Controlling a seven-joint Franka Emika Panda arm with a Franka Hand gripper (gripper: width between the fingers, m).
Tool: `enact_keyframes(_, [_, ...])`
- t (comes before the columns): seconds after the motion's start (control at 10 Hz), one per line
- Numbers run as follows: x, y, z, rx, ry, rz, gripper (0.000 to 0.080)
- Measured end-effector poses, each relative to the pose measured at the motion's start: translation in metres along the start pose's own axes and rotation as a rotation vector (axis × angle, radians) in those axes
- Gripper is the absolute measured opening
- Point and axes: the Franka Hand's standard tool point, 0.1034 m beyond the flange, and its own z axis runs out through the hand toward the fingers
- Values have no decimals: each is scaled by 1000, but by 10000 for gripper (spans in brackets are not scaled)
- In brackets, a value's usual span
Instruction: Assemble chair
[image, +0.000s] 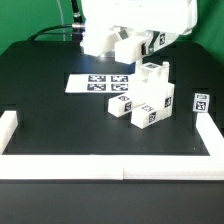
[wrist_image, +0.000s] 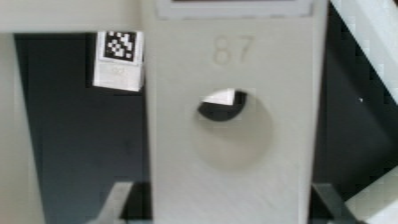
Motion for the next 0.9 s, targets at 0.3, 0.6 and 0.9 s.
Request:
enact_keyframes(0.3, [-10, -3, 3, -7, -5, 218, 289])
enact_keyframes(0.6, [-32, -5, 12, -11, 3, 192, 289])
enact_keyframes(0.9, [-35, -5, 16, -17, 0, 176, 289])
